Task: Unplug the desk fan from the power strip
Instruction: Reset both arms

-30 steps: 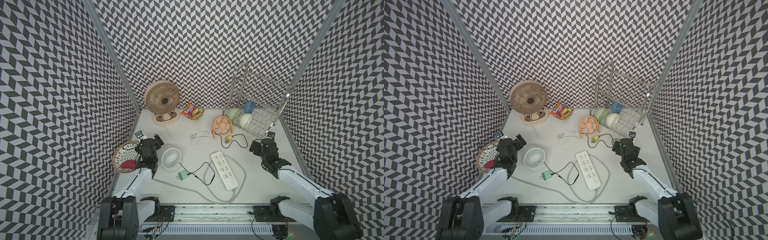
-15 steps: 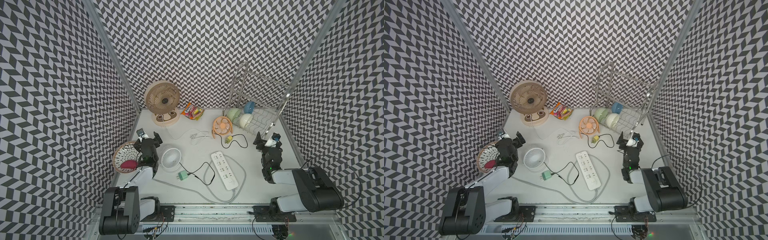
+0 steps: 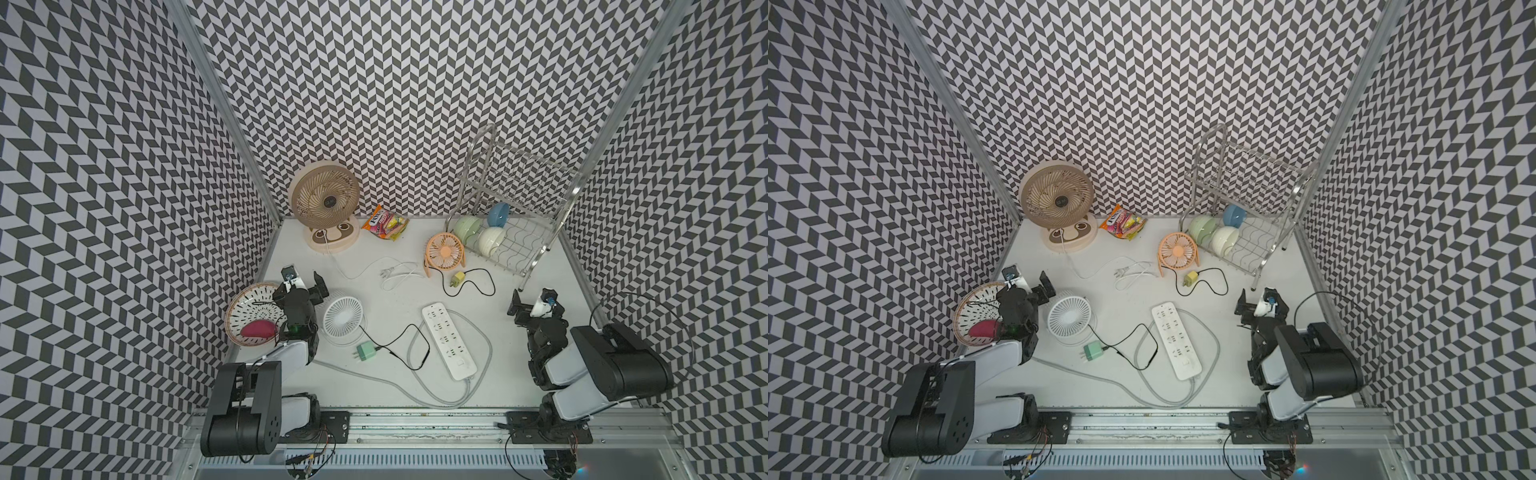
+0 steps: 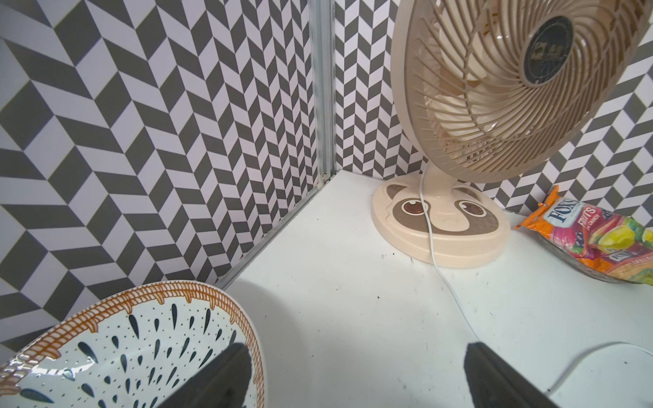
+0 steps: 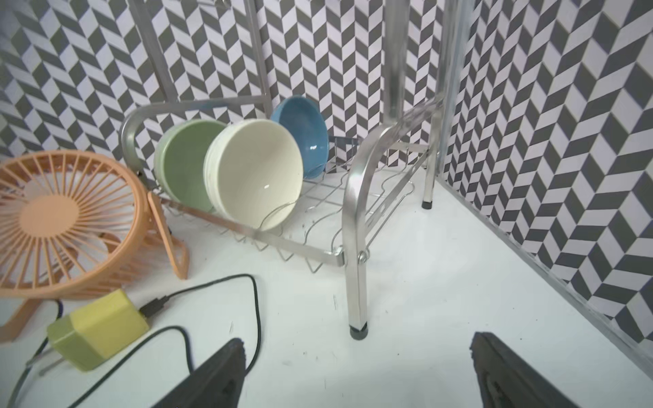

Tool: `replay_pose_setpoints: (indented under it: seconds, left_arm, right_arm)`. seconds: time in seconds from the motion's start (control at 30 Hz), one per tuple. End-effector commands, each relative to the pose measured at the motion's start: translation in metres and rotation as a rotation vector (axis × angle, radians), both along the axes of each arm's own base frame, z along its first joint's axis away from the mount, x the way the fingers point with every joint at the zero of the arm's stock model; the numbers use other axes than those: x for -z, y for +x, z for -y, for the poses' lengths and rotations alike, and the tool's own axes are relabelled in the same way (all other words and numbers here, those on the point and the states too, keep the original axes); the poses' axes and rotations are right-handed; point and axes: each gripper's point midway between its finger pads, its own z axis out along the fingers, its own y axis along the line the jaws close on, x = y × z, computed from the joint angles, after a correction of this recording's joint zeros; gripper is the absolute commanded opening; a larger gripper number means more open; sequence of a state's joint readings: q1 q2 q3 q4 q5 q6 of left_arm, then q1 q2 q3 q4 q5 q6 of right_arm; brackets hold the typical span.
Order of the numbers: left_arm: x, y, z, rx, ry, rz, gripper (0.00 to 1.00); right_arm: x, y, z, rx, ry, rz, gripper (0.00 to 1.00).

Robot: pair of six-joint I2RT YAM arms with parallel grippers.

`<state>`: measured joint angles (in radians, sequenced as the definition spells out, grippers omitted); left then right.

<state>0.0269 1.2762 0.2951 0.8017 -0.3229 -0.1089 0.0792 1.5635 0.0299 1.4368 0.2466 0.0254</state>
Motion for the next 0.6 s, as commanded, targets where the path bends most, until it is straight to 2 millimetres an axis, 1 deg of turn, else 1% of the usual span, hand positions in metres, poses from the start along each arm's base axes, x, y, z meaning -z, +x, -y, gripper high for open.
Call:
replay_pose_setpoints:
  seconds: [0.0,0.07,0.1,0.2,0.3,0.33,0.37,0.4,0.43,0.47,0.5,0.57]
  left_arm:
    - [-0.018,0.007,0.007,0.057,0.027,0.082,1.00]
    - [-0.017,0.007,0.013,0.080,-0.007,0.128,1.00]
    - [-0.018,0.006,0.018,0.109,-0.008,0.157,1.00]
    - [-0.011,0.009,0.028,0.144,0.017,0.157,1.00]
    - [-0.005,-0.001,0.029,0.149,0.038,0.222,1.00]
    - [0.005,0.002,0.029,0.145,0.038,0.179,1.00]
    - [0.011,0.009,0.028,0.131,0.016,0.121,1.00]
    - [0.006,0.014,0.026,0.104,0.025,0.125,1.00]
    - [0.002,0.012,0.027,0.089,0.054,0.149,1.00]
    - [0.005,0.010,0.032,0.097,0.068,0.141,1.00]
    - [0.009,0.013,0.033,0.103,0.064,0.113,1.00]
    - [0.006,0.014,0.034,0.109,0.063,0.125,1.00]
  right_arm:
    - [-0.052,0.012,-0.004,-0.036,0.014,0.171,0.98]
    - [-0.055,0.014,0.003,-0.010,0.034,0.197,0.97]
    - [-0.054,0.016,0.002,-0.016,0.033,0.196,0.97]
    - [-0.048,0.020,0.001,-0.027,0.027,0.165,0.98]
    - [-0.045,0.025,0.001,-0.033,0.032,0.129,0.98]
    - [-0.047,0.026,0.002,-0.029,0.036,0.140,0.99]
    - [-0.046,0.026,0.002,-0.028,0.039,0.139,0.99]
    - [-0.046,0.027,0.002,-0.030,0.037,0.136,0.99]
    - [-0.044,0.029,0.002,-0.030,0.034,0.123,0.99]
    - [-0.043,0.030,0.002,-0.031,0.035,0.114,0.99]
    - [-0.043,0.031,0.002,-0.025,0.036,0.113,0.99]
    - [-0.043,0.032,0.003,-0.022,0.038,0.113,1.00]
